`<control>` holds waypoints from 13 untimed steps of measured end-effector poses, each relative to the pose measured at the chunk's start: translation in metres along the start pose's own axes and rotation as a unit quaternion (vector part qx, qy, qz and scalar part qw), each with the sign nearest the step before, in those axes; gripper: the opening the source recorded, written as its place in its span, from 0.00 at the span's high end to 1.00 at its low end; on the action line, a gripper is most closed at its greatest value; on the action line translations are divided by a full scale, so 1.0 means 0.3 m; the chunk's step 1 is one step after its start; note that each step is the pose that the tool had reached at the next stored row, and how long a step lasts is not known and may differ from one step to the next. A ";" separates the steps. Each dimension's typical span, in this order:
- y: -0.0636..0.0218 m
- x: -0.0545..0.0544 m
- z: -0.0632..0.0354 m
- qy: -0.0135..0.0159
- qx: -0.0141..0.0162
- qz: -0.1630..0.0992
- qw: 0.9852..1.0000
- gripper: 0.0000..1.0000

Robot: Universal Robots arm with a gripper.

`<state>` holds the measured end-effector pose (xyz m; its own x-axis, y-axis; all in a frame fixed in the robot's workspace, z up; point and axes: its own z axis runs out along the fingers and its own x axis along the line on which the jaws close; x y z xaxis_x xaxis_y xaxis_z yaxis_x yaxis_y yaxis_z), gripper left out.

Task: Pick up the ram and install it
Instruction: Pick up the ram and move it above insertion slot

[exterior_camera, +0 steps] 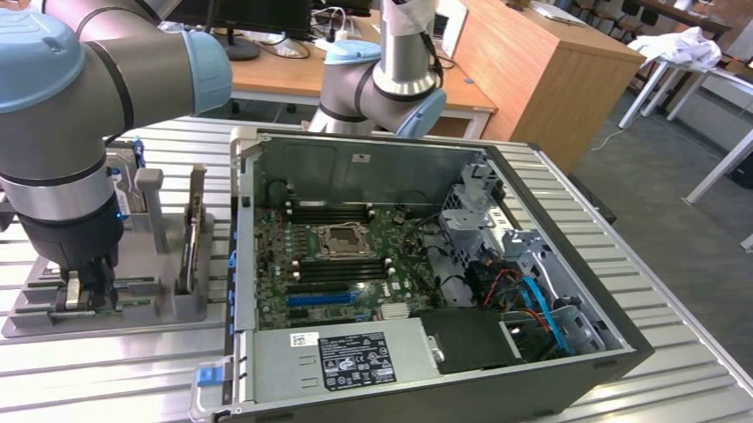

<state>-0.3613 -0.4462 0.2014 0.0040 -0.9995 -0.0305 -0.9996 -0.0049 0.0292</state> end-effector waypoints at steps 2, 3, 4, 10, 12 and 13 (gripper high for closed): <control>0.000 0.000 0.000 0.000 0.000 0.000 1.000 0.89; 0.000 0.000 0.000 0.000 0.000 0.000 1.000 0.89; 0.000 0.000 0.000 0.000 0.000 0.000 1.000 0.89; 0.000 -0.001 -0.030 0.000 0.000 0.000 1.000 0.89; 0.001 -0.001 -0.049 0.000 0.000 0.000 1.000 0.89; 0.001 -0.002 -0.060 0.000 0.000 0.000 1.000 0.89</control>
<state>-0.3611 -0.4462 0.2195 0.0040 -0.9995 -0.0305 -0.9996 -0.0049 0.0293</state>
